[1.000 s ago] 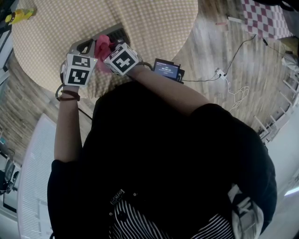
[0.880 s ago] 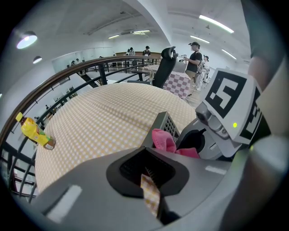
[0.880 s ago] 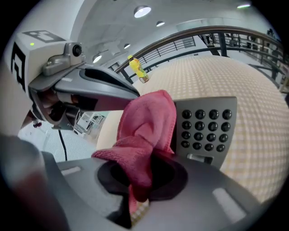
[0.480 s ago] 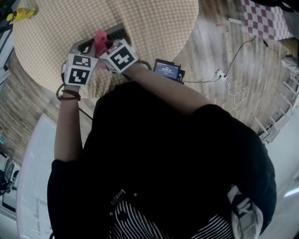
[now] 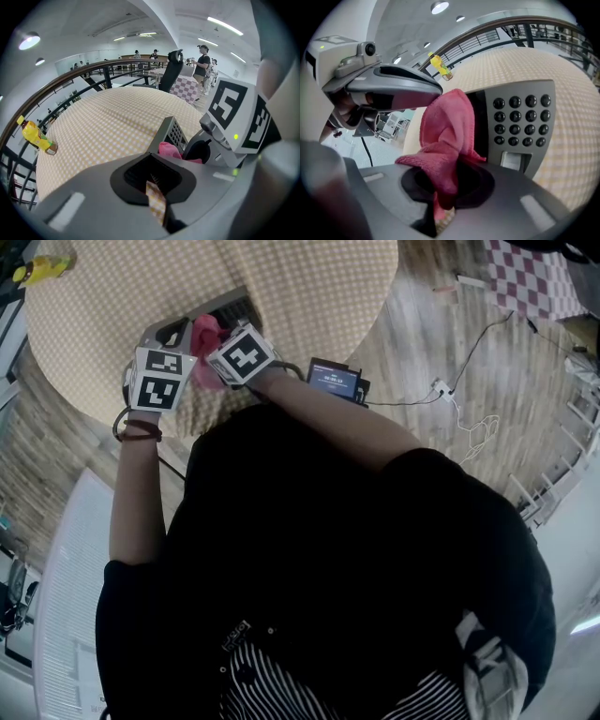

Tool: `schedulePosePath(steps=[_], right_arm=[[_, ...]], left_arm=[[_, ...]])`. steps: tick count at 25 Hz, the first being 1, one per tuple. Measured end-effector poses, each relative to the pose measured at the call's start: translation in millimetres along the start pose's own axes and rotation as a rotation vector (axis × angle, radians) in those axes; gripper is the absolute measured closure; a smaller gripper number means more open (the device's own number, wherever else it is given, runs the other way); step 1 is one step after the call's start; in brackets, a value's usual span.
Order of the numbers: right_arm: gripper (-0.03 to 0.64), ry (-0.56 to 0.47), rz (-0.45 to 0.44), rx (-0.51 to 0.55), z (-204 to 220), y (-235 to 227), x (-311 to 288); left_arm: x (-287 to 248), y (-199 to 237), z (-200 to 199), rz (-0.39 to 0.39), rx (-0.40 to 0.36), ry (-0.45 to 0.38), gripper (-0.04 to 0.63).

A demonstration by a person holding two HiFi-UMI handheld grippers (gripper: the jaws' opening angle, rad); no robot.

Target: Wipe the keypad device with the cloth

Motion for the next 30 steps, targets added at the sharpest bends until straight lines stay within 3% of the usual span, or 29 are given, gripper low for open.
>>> schedulePosePath(steps=[6, 12, 17, 22, 26, 30], right_arm=[[0.554, -0.127, -0.036, -0.024, -37.9, 9.1, 27.6], [0.554, -0.081, -0.028, 0.080, -37.7, 13.4, 26.5], [0.554, -0.029, -0.032, 0.032, -13.9, 2.2, 10.9], [0.554, 0.036, -0.010, 0.071, 7.5, 2.4, -9.1], [0.554, 0.023, -0.008, 0.066, 11.1, 1.9, -6.8], [0.554, -0.036, -0.081, 0.089, 9.5, 8.3, 23.2]], left_arm=[[0.3, 0.7, 0.9, 0.002, -0.002, -0.002, 0.595], [0.9, -2.1, 0.3, -0.010, -0.004, -0.006, 0.595], [-0.2, -5.3, -2.5, -0.019, -0.010, 0.007, 0.595], [-0.6, -4.6, 1.8, -0.028, -0.021, -0.008, 0.595], [1.5, -7.4, 1.7, -0.043, -0.017, -0.018, 0.595], [3.2, -12.2, 2.6, -0.077, -0.010, -0.064, 0.592]])
Point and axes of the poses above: the fingertips, and each gripper's own axes: x backward along the fingers, y to its left, z out of its underside, the point moved 10 cm from there along x, backward along the fingers, and after that the axes turned 4 degrees about y, right-handed, at the moved point
